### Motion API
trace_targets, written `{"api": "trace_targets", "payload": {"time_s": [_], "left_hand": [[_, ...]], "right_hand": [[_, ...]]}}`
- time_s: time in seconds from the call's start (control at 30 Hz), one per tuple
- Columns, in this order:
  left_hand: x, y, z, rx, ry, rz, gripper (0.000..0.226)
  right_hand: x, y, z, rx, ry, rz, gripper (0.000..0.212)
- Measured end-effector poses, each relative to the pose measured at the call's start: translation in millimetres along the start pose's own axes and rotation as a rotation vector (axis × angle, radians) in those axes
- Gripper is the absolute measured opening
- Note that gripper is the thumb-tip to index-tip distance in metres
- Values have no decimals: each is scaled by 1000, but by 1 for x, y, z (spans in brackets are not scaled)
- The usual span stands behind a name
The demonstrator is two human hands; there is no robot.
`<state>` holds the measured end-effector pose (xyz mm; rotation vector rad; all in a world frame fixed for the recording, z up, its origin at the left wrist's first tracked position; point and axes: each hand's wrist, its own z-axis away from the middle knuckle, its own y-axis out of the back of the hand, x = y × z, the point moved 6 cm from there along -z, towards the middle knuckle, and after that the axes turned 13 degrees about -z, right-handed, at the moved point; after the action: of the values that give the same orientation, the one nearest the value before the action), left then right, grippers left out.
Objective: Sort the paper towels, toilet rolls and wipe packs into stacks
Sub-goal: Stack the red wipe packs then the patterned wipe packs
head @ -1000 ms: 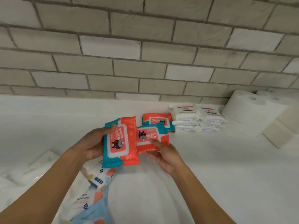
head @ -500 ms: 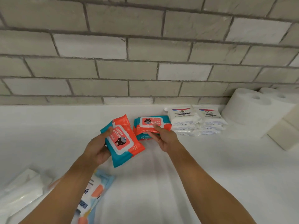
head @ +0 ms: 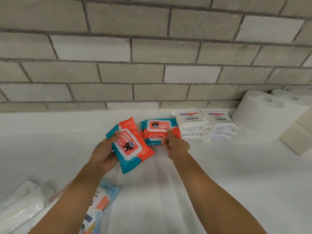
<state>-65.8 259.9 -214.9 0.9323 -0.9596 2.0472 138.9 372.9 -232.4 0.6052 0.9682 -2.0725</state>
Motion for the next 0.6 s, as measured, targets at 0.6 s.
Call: {"api": "trace_targets", "payload": {"time_s": [0.6], "left_hand": [[11, -47, 5, -74, -56, -169, 29]], "right_hand": [[10, -4, 69, -555, 230, 363, 23]]}}
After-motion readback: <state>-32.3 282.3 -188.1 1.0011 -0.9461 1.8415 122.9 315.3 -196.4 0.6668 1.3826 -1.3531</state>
